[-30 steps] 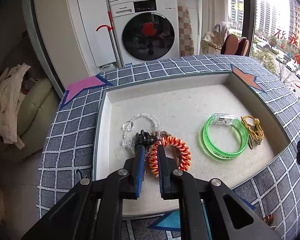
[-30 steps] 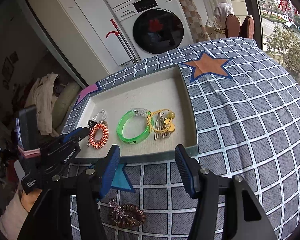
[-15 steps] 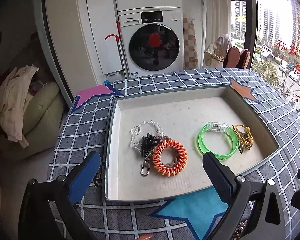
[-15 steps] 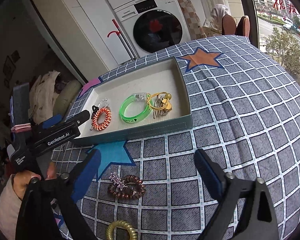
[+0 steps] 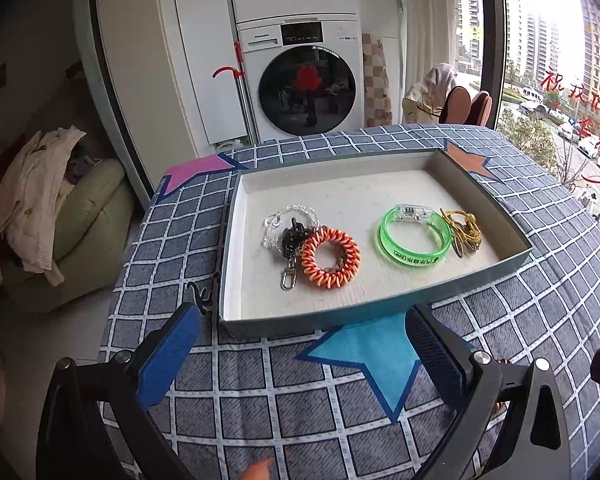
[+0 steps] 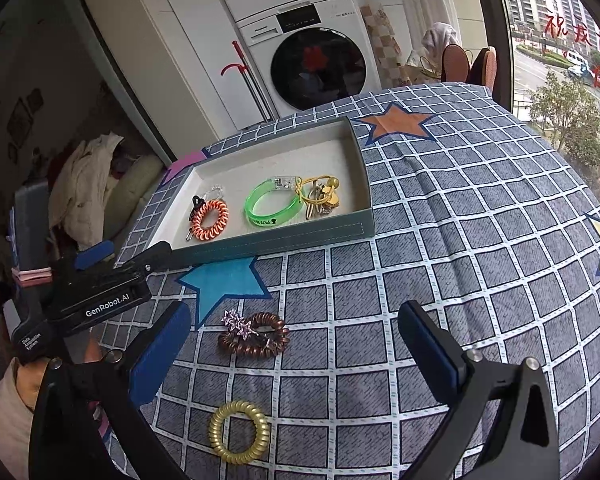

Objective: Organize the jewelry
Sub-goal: 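Move the right tool to the pink star hair clip and grasp it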

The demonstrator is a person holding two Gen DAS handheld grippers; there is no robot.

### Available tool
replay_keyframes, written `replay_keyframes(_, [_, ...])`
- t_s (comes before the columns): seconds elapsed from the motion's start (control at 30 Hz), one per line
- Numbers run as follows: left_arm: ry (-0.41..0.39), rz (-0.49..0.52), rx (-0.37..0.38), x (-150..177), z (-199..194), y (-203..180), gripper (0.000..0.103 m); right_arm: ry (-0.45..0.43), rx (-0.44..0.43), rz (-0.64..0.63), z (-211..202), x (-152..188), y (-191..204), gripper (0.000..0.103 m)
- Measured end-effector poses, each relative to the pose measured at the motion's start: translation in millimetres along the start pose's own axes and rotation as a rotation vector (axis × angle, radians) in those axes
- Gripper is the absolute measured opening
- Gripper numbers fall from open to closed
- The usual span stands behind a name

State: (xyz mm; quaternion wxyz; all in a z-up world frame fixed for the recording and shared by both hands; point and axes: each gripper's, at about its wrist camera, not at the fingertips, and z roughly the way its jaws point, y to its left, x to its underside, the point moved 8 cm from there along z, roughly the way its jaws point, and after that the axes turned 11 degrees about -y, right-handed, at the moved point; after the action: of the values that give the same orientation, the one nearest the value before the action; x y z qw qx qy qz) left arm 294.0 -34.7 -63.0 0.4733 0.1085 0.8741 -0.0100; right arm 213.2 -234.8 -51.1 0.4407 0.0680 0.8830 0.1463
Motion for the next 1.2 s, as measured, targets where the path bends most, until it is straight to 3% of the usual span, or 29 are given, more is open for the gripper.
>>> replay_keyframes(0.33, [0.079,-0.022,0.051,49,-22,-4,0.103,0.129,-0.024,0.023,5,32,0,0.103])
replay_keyframes(0.63, [0.11,-0.048,0.044,69,-30,-3,0.103,0.151,0.034,0.012,24,35,-7,0.102])
replay_keyframes(0.67, [0.108,-0.052,0.041,68,-31,-2,0.103,0.152,0.04,0.001,27,33,-7,0.1])
replay_keyframes(0.83, [0.105,-0.062,0.037,66,-31,2,0.103,0.182,0.037,-0.059,44,32,-4,0.063])
replay_keyframes(0.9, [0.106,-0.065,0.034,65,-31,4,0.103,0.197,0.024,-0.067,50,34,-3,0.057])
replay_keyframes(1.2, [0.113,-0.077,0.025,68,-29,9,0.103,0.222,-0.047,-0.169,53,51,29,0.054])
